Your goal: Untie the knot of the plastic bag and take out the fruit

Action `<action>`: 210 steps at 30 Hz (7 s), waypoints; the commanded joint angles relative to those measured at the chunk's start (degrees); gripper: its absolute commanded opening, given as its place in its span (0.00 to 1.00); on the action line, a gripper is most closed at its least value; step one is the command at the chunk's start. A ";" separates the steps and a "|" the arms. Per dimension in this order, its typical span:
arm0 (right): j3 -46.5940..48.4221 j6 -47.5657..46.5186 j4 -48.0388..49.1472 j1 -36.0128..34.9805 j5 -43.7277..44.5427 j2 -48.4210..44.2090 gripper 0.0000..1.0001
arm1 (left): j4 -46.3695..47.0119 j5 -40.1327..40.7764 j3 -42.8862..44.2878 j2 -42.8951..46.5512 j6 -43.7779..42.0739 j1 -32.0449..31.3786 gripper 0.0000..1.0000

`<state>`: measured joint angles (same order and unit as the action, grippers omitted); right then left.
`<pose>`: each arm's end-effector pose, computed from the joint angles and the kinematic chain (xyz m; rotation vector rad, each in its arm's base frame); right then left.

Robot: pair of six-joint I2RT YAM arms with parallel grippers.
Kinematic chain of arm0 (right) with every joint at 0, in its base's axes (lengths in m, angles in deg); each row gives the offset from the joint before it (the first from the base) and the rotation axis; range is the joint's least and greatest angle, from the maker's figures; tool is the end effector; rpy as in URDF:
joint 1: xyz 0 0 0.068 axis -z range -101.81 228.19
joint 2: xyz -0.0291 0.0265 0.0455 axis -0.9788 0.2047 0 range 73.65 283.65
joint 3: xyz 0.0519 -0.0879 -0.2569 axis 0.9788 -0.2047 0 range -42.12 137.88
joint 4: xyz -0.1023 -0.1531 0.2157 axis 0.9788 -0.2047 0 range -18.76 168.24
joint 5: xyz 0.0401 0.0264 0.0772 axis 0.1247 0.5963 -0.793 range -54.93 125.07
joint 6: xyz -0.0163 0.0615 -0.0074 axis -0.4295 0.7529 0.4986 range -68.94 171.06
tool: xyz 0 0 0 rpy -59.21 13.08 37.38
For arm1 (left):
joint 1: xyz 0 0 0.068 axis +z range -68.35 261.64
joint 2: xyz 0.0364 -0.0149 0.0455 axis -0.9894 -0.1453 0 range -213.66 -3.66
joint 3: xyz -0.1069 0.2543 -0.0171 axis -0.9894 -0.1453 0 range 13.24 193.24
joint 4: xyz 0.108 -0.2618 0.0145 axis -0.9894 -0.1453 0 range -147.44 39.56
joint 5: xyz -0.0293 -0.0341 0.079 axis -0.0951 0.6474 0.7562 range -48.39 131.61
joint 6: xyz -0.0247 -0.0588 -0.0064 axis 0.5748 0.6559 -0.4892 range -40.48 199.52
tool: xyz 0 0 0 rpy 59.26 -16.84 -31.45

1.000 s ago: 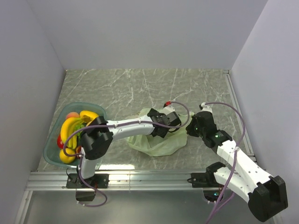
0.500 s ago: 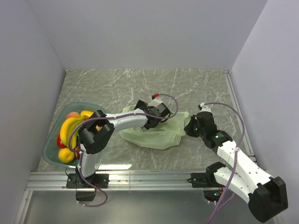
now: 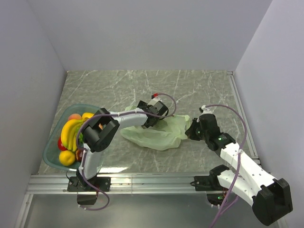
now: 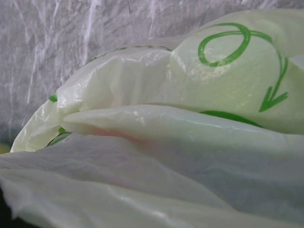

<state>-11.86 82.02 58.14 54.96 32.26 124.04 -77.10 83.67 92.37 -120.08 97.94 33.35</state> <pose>0.1979 0.0877 0.2039 0.1310 2.3295 0.5439 0.3159 -0.3047 0.1387 0.4012 2.3100 0.4528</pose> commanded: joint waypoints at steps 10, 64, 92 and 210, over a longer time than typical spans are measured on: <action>-0.03 -2.57 -0.29 0.11 2.63 -1.17 0.00 | 0.73 -22.34 -7.58 21.29 7.51 -0.31 0.45; 2.17 -5.82 -2.84 0.46 8.43 -1.53 0.00 | -20.66 -28.75 -20.69 68.79 28.17 40.04 0.99; 1.38 -5.21 -2.75 0.46 7.47 -2.23 0.00 | -14.58 -22.03 13.33 8.94 -4.08 -7.61 0.99; 7.18 -6.88 -8.12 -2.26 9.40 -6.18 0.00 | -12.13 -12.42 -22.95 29.04 44.87 2.23 0.72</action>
<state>-6.64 75.66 50.82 52.91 39.95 118.68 -97.84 76.65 74.40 -95.14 141.26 32.57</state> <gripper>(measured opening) 0.009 0.716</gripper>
